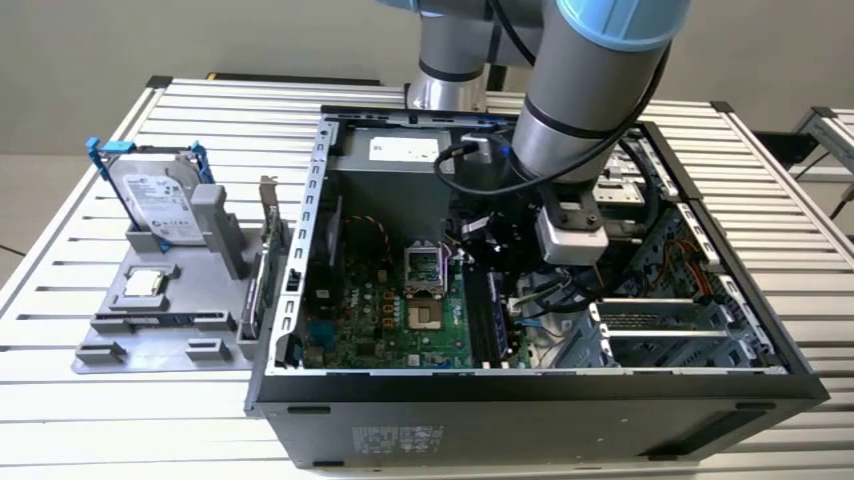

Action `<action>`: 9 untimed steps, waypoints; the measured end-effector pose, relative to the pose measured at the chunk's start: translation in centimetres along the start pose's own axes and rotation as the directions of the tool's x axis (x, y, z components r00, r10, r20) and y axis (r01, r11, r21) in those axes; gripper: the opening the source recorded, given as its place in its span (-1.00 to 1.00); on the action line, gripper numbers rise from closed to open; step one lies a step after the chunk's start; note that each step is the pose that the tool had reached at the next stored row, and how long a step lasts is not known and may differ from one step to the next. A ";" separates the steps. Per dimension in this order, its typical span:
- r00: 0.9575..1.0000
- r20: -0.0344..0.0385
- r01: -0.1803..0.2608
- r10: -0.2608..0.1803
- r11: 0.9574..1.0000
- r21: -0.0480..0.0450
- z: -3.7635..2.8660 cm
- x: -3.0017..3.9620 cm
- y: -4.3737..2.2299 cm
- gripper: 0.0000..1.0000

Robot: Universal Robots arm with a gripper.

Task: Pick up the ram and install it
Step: 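Insert the ram into the slot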

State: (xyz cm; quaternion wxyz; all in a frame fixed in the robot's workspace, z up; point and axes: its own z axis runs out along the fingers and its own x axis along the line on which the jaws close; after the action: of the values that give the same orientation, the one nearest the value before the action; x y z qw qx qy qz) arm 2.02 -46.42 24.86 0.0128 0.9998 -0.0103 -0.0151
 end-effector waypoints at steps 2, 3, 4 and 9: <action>1.000 0.000 0.000 0.000 1.000 0.000 -0.03 0.00 0.00 -1.00; 1.000 0.000 0.000 0.000 1.000 0.000 -0.05 0.00 0.00 -1.00; 1.000 0.000 0.000 0.000 1.000 0.000 -0.07 0.00 0.00 -1.00; 1.000 0.000 0.000 0.000 1.000 0.000 -0.32 -0.01 0.01 -1.00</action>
State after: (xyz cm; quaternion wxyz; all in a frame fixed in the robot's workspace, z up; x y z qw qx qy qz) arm 2.01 -46.42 25.18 0.0128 0.9998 -0.0103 -0.0151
